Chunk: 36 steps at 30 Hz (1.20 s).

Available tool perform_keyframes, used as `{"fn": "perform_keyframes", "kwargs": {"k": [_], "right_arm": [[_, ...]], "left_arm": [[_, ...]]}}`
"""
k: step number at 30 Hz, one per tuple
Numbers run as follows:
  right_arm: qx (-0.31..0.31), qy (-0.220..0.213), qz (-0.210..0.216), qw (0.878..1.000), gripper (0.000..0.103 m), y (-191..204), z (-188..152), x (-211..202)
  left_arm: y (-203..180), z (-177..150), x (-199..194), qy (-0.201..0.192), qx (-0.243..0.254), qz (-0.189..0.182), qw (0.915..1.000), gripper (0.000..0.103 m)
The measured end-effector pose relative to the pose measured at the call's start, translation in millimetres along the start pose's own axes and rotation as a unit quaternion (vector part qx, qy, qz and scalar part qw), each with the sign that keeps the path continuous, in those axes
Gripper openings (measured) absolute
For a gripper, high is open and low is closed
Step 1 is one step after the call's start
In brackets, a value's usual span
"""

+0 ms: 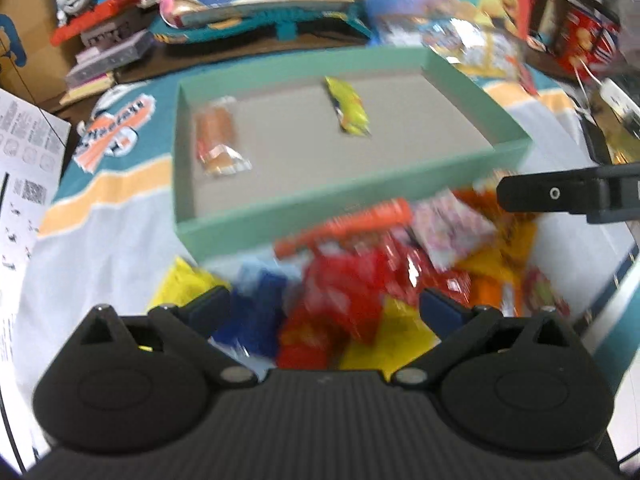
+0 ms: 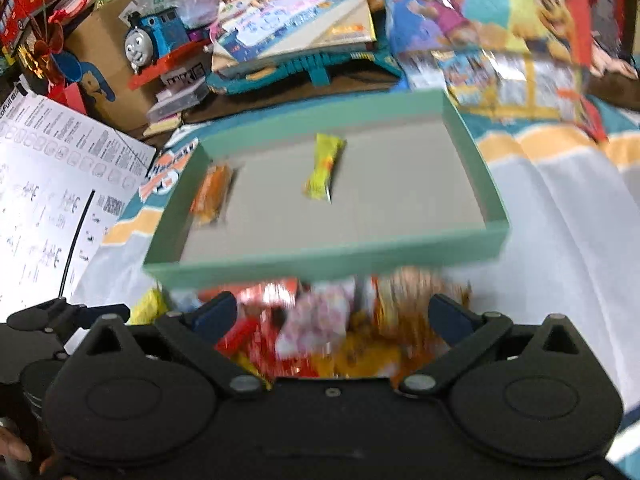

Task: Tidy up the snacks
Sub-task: 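Grasp the gold wafer pack with left tool while right tool grasps orange bar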

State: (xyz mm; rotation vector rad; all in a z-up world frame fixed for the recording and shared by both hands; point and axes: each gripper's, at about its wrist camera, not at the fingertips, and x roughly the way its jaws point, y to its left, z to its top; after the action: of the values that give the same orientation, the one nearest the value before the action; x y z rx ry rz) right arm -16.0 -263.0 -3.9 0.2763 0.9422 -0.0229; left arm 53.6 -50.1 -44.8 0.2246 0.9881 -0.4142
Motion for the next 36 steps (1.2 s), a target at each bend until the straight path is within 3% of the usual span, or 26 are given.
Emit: {"fn": "perform_keyframes", "kwargs": {"k": [8, 10, 12, 14, 18, 20, 23, 26, 27, 31, 36], "right_arm": [[0.070, 0.029, 0.000, 0.997, 0.103, -20, -57, -1], [0.080, 0.030, 0.003, 0.996, 0.103, -24, -68, -1], [0.087, 0.031, 0.006, 0.996, 0.097, -26, -73, 0], [0.096, 0.032, 0.012, 0.995, 0.085, -29, -75, 1], [0.098, 0.032, 0.013, 0.995, 0.067, -33, -73, 3], [0.098, 0.034, 0.009, 0.995, 0.060, -33, -72, 6], [0.098, 0.038, 0.004, 0.994, 0.059, -32, -68, 13], [0.100, 0.044, 0.000, 0.994, 0.059, -27, -66, 21], [0.100, 0.045, -0.001, 0.994, 0.059, -26, -65, 24], [0.100, 0.047, -0.013, 0.994, 0.060, -19, -59, 35], [0.088, 0.044, -0.039, 0.994, 0.060, -9, -52, 53]], "left_arm": [[-12, -37, 4, 0.027, -0.002, -0.015, 0.9995, 0.103], [-13, -41, 8, 0.031, -0.006, -0.016, 0.9994, 0.097], [-14, -42, 11, 0.033, -0.008, -0.014, 0.9993, 0.085], [-15, -40, 13, 0.030, -0.012, -0.017, 0.9993, 0.081], [-21, -40, 20, 0.038, -0.005, -0.027, 0.9989, 0.081], [-24, -41, 27, 0.052, -0.007, -0.028, 0.9983, 0.087], [-25, -44, 31, 0.055, -0.013, -0.028, 0.9980, 0.085], [-25, -46, 30, 0.059, -0.005, -0.038, 0.9975, 0.056], [-24, -46, 29, 0.061, -0.006, -0.048, 0.9970, 0.053], [-26, -51, 24, 0.062, 0.000, -0.063, 0.9961, 0.052], [-21, -51, 30, 0.072, -0.019, -0.056, 0.9957, 0.061]]}}
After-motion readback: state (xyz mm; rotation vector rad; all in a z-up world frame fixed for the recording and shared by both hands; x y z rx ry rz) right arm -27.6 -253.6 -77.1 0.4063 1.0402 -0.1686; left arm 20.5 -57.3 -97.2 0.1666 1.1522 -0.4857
